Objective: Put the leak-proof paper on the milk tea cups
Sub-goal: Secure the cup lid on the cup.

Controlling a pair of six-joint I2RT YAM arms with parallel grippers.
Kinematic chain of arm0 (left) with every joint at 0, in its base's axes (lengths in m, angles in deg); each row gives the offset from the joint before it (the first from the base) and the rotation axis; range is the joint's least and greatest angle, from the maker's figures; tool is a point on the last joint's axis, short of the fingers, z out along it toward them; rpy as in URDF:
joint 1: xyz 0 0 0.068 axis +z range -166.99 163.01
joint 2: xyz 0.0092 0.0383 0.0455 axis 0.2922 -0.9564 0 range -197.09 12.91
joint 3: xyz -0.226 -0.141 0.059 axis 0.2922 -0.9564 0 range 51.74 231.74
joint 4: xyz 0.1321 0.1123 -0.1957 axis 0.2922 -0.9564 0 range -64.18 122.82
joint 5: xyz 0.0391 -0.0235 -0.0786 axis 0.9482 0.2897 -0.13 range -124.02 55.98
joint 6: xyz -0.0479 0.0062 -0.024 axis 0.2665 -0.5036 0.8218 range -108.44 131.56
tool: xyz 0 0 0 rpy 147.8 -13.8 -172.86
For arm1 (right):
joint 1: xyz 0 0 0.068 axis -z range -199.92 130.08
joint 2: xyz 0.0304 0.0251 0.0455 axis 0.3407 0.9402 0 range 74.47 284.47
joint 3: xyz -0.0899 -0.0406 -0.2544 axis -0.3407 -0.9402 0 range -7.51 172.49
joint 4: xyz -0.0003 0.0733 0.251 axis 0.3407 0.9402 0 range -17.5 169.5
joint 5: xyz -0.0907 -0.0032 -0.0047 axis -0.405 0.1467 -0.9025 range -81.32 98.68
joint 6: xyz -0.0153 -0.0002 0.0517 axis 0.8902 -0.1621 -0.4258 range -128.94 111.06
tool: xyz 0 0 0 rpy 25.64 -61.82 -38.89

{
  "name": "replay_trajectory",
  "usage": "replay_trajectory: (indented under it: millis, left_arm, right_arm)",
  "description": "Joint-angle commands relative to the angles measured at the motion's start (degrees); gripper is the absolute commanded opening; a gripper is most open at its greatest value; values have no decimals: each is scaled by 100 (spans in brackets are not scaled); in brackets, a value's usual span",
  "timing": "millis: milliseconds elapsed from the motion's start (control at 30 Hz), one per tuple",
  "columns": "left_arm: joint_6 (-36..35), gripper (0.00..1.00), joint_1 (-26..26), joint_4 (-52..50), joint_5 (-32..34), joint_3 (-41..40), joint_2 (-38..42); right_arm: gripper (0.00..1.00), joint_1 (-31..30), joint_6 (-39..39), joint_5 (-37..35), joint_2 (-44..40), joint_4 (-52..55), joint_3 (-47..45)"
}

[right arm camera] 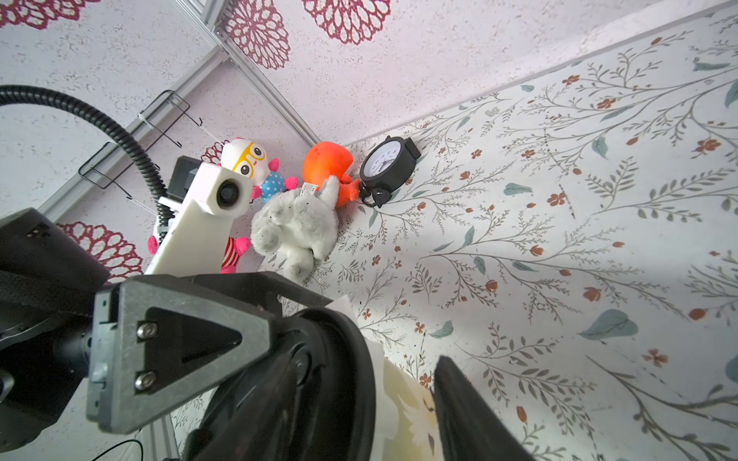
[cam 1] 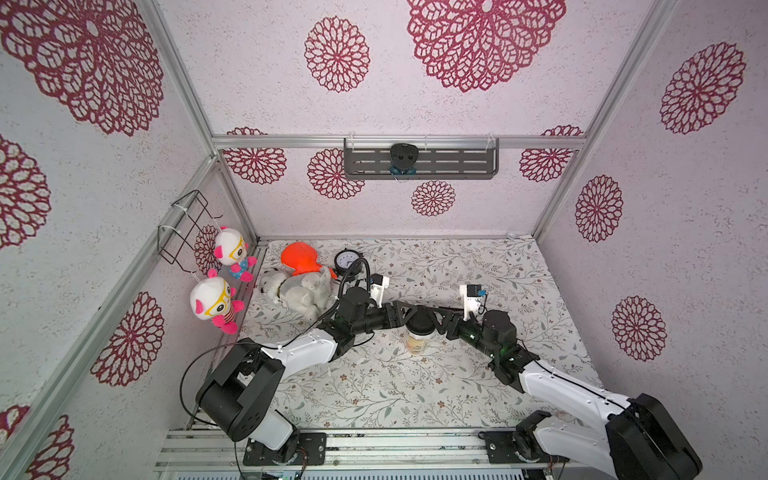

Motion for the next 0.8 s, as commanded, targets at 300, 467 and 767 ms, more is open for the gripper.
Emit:
replay_trajectory:
  millis: [300, 467, 767]
  left_arm:
    - [-236, 66, -256, -2308, 584, -315, -120]
    - [-223, 66, -319, -2396, 677, -306, -109]
    - [-314, 66, -354, -2598, 736, -165, -127]
  right_arm:
    - [55, 44, 886, -727, 979, 3100, 396]
    - [57, 51, 1042, -900, 802, 3606, 975]
    - [61, 52, 1414, -913, 739, 4488, 2476]
